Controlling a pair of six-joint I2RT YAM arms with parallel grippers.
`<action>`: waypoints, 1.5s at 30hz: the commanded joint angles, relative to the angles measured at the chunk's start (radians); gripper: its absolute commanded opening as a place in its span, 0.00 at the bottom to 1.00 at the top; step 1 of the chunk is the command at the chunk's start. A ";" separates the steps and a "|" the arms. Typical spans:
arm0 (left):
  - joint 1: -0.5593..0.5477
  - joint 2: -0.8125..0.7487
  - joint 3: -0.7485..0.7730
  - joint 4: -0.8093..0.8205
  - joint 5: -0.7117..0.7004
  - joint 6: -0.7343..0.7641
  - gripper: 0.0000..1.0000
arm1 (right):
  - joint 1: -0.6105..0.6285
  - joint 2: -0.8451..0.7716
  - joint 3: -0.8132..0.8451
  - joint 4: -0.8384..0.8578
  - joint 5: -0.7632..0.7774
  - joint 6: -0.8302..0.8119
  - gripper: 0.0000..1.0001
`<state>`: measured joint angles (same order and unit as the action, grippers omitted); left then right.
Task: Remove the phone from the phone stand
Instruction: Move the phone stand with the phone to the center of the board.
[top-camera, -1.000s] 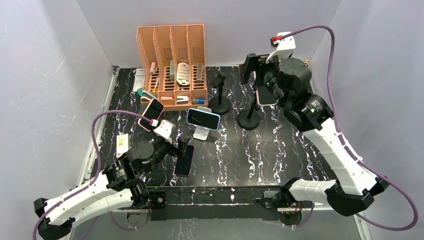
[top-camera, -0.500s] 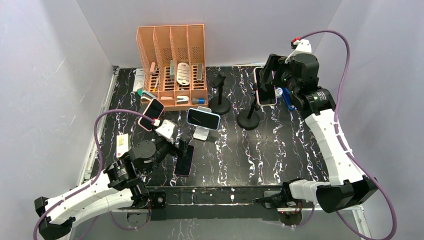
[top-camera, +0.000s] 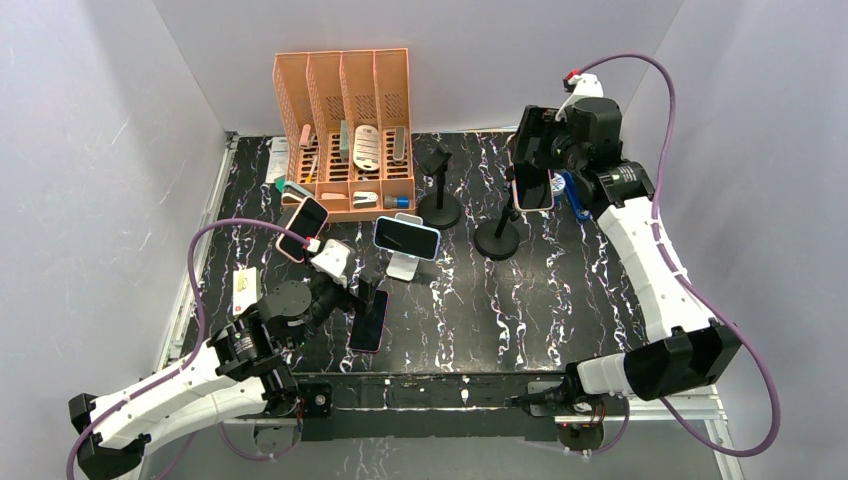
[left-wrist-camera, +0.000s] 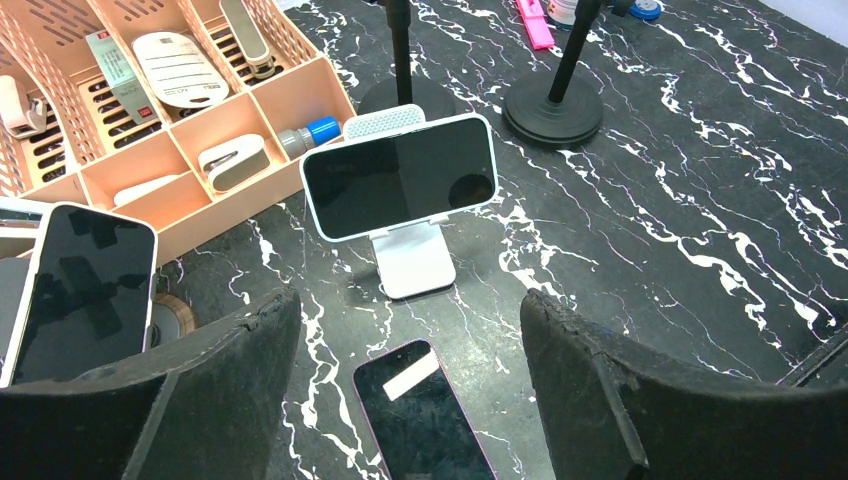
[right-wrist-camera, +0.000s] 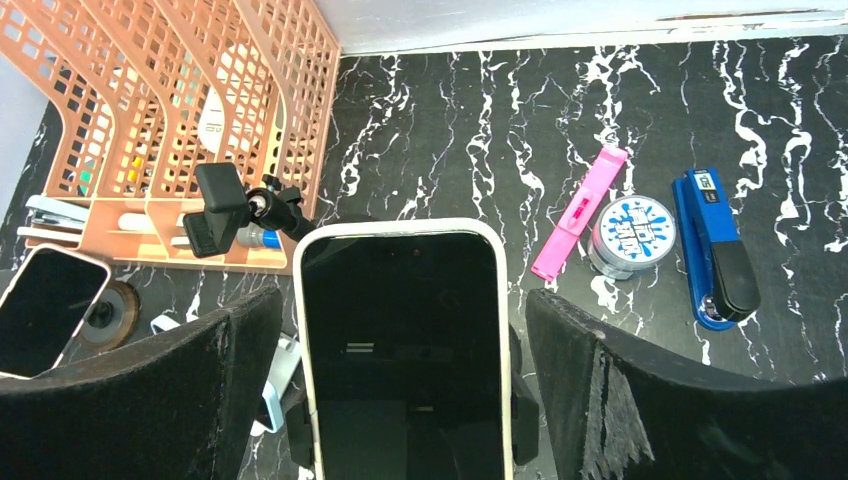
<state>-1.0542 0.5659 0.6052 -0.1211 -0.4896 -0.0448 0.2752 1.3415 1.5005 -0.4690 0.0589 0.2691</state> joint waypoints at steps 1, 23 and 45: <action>-0.001 -0.005 0.040 -0.004 -0.007 -0.003 0.78 | -0.004 0.021 0.057 0.020 -0.047 -0.017 0.99; -0.001 -0.006 0.042 -0.004 -0.001 -0.003 0.78 | 0.074 0.055 0.113 -0.128 0.038 -0.085 0.92; -0.001 0.003 0.042 -0.005 -0.008 -0.003 0.78 | 0.162 -0.092 0.188 -0.270 -0.052 -0.035 0.43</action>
<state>-1.0542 0.5678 0.6109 -0.1215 -0.4866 -0.0448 0.4160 1.3296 1.5990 -0.7685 0.0608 0.2031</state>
